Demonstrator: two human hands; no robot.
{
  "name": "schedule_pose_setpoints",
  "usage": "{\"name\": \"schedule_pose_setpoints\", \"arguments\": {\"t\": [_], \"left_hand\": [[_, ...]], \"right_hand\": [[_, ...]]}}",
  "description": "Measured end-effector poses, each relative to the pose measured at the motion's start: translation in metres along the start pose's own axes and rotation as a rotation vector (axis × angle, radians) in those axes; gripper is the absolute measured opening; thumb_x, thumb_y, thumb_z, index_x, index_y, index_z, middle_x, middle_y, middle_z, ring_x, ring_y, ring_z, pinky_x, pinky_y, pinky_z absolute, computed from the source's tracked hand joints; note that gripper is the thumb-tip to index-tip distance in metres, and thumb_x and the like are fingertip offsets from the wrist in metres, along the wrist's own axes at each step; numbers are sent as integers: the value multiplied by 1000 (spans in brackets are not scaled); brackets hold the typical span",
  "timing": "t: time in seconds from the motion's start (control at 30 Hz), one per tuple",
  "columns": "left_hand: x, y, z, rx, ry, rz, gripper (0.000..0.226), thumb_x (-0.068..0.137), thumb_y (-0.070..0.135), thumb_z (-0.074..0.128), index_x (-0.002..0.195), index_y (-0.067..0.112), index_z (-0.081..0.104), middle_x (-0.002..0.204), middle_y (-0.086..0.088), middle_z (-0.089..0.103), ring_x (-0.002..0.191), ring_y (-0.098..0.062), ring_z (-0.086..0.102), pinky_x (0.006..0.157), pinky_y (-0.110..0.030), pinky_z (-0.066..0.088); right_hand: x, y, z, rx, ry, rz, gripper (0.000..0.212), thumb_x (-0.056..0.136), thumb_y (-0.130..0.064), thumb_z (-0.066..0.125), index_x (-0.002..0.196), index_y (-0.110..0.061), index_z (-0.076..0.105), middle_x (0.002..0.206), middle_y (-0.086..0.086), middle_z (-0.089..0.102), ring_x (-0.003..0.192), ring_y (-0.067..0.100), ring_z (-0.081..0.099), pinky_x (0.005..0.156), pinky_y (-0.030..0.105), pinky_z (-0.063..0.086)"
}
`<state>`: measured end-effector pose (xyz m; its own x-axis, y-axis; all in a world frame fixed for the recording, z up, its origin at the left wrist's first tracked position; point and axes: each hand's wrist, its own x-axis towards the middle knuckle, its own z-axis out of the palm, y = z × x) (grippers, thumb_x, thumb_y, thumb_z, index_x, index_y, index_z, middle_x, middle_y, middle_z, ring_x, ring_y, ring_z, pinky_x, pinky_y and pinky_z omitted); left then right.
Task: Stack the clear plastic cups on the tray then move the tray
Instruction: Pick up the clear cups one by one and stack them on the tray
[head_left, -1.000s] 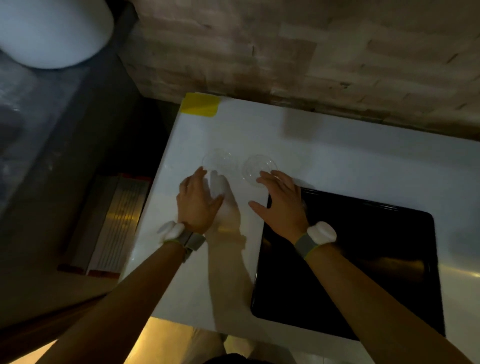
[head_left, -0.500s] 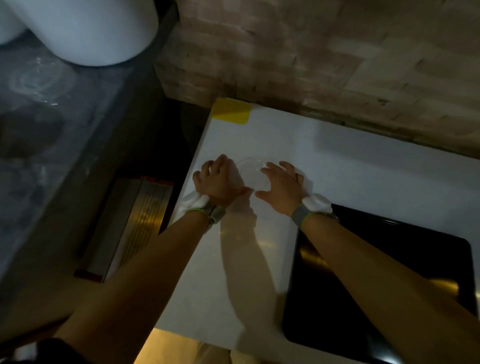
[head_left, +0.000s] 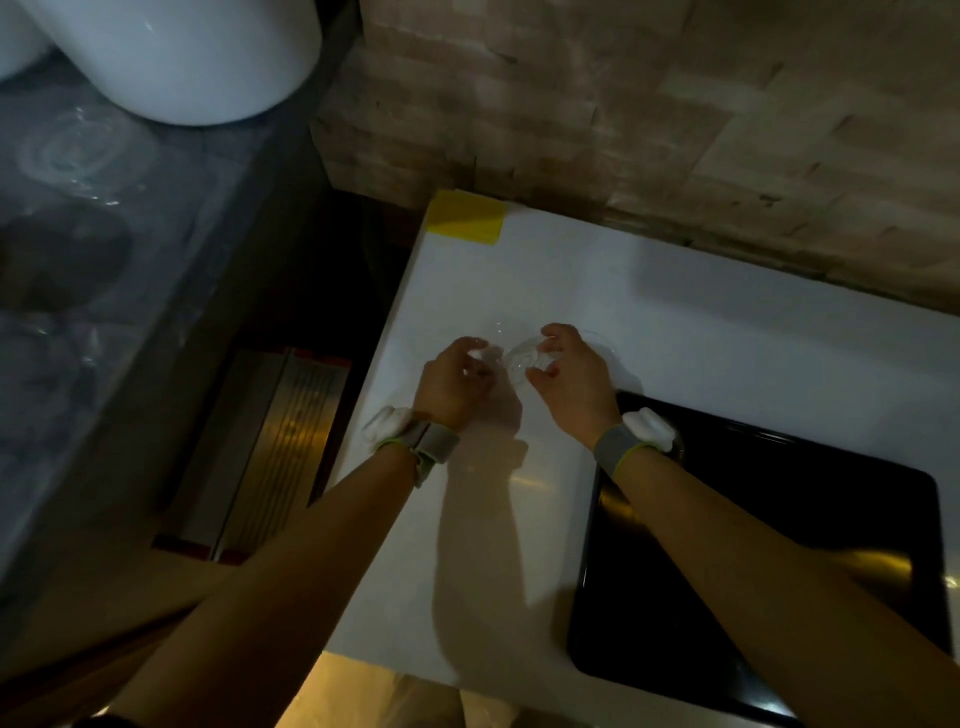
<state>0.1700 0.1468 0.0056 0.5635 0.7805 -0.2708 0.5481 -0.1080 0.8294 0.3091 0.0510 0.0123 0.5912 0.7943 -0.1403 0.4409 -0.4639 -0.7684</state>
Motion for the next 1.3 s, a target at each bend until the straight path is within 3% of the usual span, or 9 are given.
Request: {"name": "schedule_pose_setpoints", "arguments": {"t": [0.1,0.2,0.33,0.5,0.7,0.83,0.97,1.07,1.3], "left_hand": [[-10,1,1,-137,-33,7,13,87,5,65,97,13,70,86,-8,70,61,-22,69,68,-42,60],[-20,16,3,-238,-88,61,10,90,7,64,96,13,71,84,-5,69,62,-21,71,63,-34,59],[-37,39,6,-260,-146,144,16,95,15,58,101,23,71,96,0,71,71,-14,72,67,-24,58],[-60,75,35,-113,-141,240,17,92,30,62,103,21,72,103,-3,72,84,-12,71,80,-32,57],[-86,87,68,15,-179,449,22,93,18,63,113,13,71,108,0,64,93,-3,63,79,-5,45],[-94,82,77,29,-284,398,33,87,17,69,120,17,67,119,-3,57,101,-6,61,88,-7,44],[-99,80,86,-74,-491,241,69,65,21,87,129,22,59,134,1,48,115,-2,55,95,-10,43],[-96,78,89,-22,-555,215,81,62,22,89,133,30,50,142,9,40,120,-2,49,94,-5,40],[-84,75,103,251,-378,454,72,67,32,86,132,18,57,145,-4,49,129,-15,48,107,-16,32]], "right_hand": [[-11,-2,-19,141,0,85,36,89,-24,65,122,-15,56,104,3,65,84,17,63,81,23,49],[-24,-6,-48,334,-40,186,23,93,-37,57,108,-23,67,101,3,71,77,16,67,70,23,50],[-48,-9,-86,529,-93,266,35,89,-49,55,105,-22,70,99,5,74,84,20,72,76,26,57],[-83,8,-128,697,-118,324,26,91,-25,62,112,-10,68,109,14,72,92,32,71,88,39,55],[-115,37,-150,767,-117,390,23,88,-11,63,111,-6,67,106,14,71,98,34,68,94,43,51],[-130,56,-151,658,-147,316,23,78,-19,76,100,-16,73,100,8,75,98,24,69,92,36,54],[-145,77,-148,534,-154,279,47,60,-43,84,104,-35,70,98,-6,76,94,11,70,90,28,52],[-152,91,-143,197,-120,85,55,65,-51,80,116,-39,64,125,-18,64,100,-5,63,90,16,50],[-144,105,-130,-186,-16,-142,60,73,-43,78,122,-11,64,144,4,50,120,27,58,103,41,46]]}}
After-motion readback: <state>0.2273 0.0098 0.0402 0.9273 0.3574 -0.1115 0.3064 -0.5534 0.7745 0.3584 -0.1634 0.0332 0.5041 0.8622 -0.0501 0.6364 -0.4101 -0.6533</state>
